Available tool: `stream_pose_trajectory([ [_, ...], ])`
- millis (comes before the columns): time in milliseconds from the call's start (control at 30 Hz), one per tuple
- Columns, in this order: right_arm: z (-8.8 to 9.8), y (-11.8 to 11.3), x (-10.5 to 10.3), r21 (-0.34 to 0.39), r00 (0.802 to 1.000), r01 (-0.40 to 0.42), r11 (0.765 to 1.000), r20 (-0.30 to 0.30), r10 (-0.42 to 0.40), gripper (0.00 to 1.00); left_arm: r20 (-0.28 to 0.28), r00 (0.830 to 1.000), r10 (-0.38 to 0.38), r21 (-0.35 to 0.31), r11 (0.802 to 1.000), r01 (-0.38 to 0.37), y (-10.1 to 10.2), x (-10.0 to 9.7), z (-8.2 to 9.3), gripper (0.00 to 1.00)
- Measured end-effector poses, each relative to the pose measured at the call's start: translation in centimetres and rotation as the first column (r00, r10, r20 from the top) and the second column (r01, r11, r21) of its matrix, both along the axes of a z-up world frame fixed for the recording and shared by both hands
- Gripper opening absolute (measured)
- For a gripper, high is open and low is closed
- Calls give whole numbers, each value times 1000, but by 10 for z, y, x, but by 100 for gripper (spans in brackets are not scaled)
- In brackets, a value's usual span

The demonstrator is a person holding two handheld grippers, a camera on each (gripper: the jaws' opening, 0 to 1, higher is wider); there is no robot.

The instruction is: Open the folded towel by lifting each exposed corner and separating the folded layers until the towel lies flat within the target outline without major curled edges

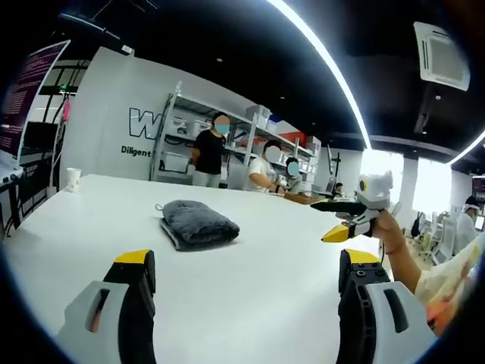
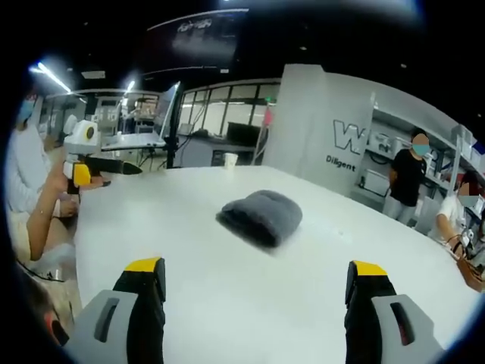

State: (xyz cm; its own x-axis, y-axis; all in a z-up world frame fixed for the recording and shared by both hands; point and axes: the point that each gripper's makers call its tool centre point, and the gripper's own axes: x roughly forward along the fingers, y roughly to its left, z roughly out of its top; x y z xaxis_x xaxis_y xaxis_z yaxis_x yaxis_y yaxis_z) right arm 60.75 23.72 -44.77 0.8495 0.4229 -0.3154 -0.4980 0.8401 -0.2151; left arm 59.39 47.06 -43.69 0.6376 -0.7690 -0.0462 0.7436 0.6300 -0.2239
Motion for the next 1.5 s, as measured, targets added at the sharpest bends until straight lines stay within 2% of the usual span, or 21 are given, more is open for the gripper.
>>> stream_pose_trajectory([
  [33, 0, 1, 0, -4, 1000, -6, 1000, 4, 6, 99, 1, 1000, 6, 3, 1000, -6, 0, 0, 0, 99],
  [133, -1, 6, -2, -5, 1000, -26, 1000, 8, 26, 99, -4, 1000, -9, 77, 997, 9, -2, -4, -11, 99],
  [300, -7, 11, -1, -43, 999, -36, 998, 6, 36, 99, -10, 1000, 7, 62, 998, -7, 2, -4, -12, 99],
  [600, -8, 8, 3, -29, 1000, -19, 999, -6, 18, 99, -29, 999, 18, 88, 996, -16, 11, -4, -21, 99],
  [733, -9, 11, 4, -42, 1000, -18, 999, -7, 17, 99, -25, 999, 20, 79, 997, -18, 13, -6, -17, 99],
  [900, -12, 19, 1, -69, 999, -33, 997, -9, 32, 99, -12, 1000, -3, 72, 997, 4, 11, -20, -10, 99],
  [1100, -6, 25, 4, -75, 999, -36, 997, 3, 36, 99, 15, 1000, -2, 63, 998, 1, 13, -24, 0, 99],
  [1200, -1, 30, 8, -77, 999, -34, 996, 9, 35, 99, 5, 1000, 2, 31, 1000, -2, 11, -26, 2, 99],
  [1333, 2, 43, 16, -68, 999, -37, 997, 13, 38, 99, 16, 1000, -16, 67, 998, 15, 2, -32, -2, 99],
  [1500, 6, 54, 33, -116, 999, -30, 993, 18, 33, 99, 35, 998, -52, 60, 997, 50, -9, -44, 2, 99],
])
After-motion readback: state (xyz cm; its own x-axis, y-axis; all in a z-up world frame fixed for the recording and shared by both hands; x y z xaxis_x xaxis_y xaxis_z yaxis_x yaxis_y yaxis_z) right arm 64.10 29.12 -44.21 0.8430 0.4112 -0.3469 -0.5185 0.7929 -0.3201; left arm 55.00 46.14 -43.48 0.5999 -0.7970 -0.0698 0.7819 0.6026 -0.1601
